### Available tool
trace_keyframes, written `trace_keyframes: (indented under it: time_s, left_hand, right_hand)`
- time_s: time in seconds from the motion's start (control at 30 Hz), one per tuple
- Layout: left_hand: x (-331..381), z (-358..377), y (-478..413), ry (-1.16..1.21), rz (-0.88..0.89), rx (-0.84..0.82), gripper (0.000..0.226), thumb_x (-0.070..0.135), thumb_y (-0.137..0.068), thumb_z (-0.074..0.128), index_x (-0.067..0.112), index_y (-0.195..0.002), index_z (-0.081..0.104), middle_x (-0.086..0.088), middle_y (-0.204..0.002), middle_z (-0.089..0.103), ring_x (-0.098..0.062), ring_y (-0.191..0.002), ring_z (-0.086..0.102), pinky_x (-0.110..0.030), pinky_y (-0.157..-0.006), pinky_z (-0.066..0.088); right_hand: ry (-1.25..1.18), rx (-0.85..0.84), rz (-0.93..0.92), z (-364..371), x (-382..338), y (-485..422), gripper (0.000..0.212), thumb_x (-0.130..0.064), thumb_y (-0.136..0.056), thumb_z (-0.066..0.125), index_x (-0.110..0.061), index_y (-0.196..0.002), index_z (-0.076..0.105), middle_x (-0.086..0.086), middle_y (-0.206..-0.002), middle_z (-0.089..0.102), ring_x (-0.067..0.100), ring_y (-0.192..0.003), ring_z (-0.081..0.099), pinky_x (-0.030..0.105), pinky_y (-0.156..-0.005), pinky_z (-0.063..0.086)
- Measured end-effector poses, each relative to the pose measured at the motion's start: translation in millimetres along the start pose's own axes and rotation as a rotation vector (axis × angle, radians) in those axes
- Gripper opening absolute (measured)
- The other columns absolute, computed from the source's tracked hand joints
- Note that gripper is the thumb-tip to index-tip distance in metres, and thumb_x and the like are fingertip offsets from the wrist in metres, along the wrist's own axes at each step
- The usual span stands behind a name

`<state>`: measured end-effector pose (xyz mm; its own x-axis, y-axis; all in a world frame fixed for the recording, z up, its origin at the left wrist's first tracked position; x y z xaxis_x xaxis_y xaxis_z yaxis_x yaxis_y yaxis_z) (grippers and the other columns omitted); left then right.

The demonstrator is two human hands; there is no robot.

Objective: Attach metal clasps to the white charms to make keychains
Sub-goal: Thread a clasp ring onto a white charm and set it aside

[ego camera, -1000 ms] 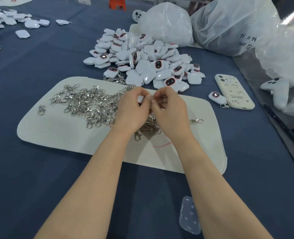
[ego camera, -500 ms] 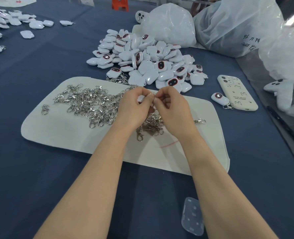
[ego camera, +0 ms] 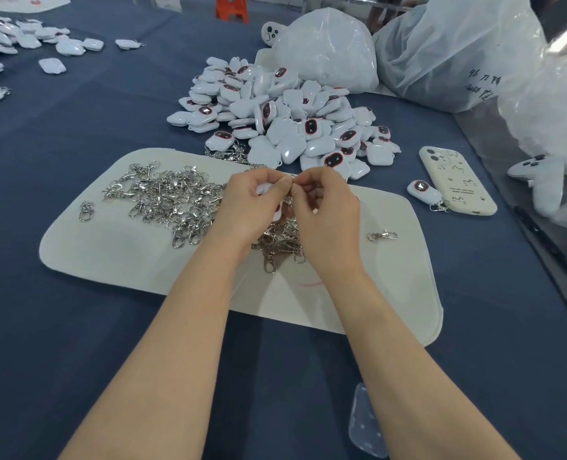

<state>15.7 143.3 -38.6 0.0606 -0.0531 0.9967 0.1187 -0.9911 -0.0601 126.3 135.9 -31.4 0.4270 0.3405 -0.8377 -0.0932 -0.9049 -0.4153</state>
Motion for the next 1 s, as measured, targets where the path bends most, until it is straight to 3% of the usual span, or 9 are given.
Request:
trace_keyframes:
  time_s: [0.13, 0.27, 0.43, 0.57, 0.7, 0.87, 1.0]
  left_hand:
    - [3, 4, 2, -0.019, 0.017, -0.017, 0.019, 0.011, -0.094, 0.054, 0.016, -0.080, 0.065, -0.004, -0.065, 0.059, -0.001, -0.046, 0.053, -0.015, -0.052, 0.044]
    - [6, 8, 3, -0.163, 0.054, -0.012, 0.017, 0.010, -0.095, 0.053, 0.014, -0.084, 0.065, 0.013, -0.047, 0.053, 0.003, -0.037, 0.048, -0.005, -0.042, 0.034]
    - [5, 11, 2, -0.229, 0.089, 0.011, 0.025, 0.009, -0.094, 0.053, 0.020, -0.073, 0.062, 0.013, -0.046, 0.052, 0.000, -0.035, 0.050, -0.009, -0.042, 0.035]
    - [4, 12, 2, -0.221, 0.091, 0.044, 0.021, 0.008, -0.093, 0.053, 0.015, -0.077, 0.064, 0.015, -0.039, 0.051, 0.001, -0.035, 0.049, -0.008, -0.041, 0.034]
    - [4, 12, 1, -0.239, 0.101, 0.062, 0.021, 0.012, -0.093, 0.053, 0.019, -0.078, 0.065, 0.011, -0.054, 0.057, 0.000, -0.042, 0.050, -0.017, -0.051, 0.040]
    - [2, 13, 0, -0.289, 0.131, 0.104, 0.018, 0.015, -0.092, 0.054, 0.016, -0.082, 0.068, 0.008, -0.062, 0.059, -0.019, -0.063, 0.054, -0.031, -0.068, 0.047]
    - [3, 13, 1, -0.339, 0.152, 0.132, 0.016, 0.016, -0.092, 0.055, 0.020, -0.080, 0.066, 0.014, -0.065, 0.058, -0.013, -0.064, 0.055, -0.022, -0.065, 0.045]
  right_hand:
    - [-0.003, 0.052, 0.022, -1, 1, 0, 0.006, -0.005, -0.089, 0.058, -0.008, -0.094, 0.059, 0.010, -0.090, 0.063, 0.018, -0.077, 0.060, 0.027, -0.074, 0.049]
    - [0.048, 0.068, 0.034, -5, 5, -2, 0.006, -0.005, -0.088, 0.058, -0.008, -0.093, 0.060, 0.006, -0.088, 0.063, 0.016, -0.079, 0.057, 0.027, -0.077, 0.048]
    - [0.070, 0.047, 0.078, -3, 6, -3, 0.009, -0.007, -0.089, 0.056, -0.015, -0.088, 0.052, 0.006, -0.088, 0.062, 0.017, -0.080, 0.056, 0.034, -0.081, 0.047]
    - [0.051, 0.043, 0.093, -3, 5, -2, 0.009, -0.009, -0.090, 0.057, -0.016, -0.089, 0.051, 0.004, -0.090, 0.062, 0.016, -0.081, 0.056, 0.035, -0.082, 0.048]
    - [0.045, 0.046, 0.096, -4, 5, -2, 0.006, -0.010, -0.090, 0.058, -0.014, -0.091, 0.053, 0.005, -0.090, 0.063, 0.017, -0.081, 0.058, 0.036, -0.082, 0.048]
    - [0.047, 0.067, 0.097, -4, 5, -1, 0.009, -0.010, -0.090, 0.058, -0.016, -0.087, 0.052, 0.002, -0.086, 0.061, 0.016, -0.078, 0.056, 0.033, -0.079, 0.048]
    - [0.053, 0.066, 0.114, -4, 6, -1, 0.009, -0.011, -0.090, 0.058, -0.017, -0.086, 0.052, 0.002, -0.087, 0.062, 0.017, -0.080, 0.057, 0.032, -0.079, 0.048]
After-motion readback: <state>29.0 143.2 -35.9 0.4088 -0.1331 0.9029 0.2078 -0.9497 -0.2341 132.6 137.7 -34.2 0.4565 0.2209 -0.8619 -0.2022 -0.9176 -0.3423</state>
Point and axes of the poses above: each hand's wrist, its own y-axis away from the middle knuckle, its own z-axis out of the palm, x = y × z, the point moved 4 cm from there along -y, towards the middle knuckle
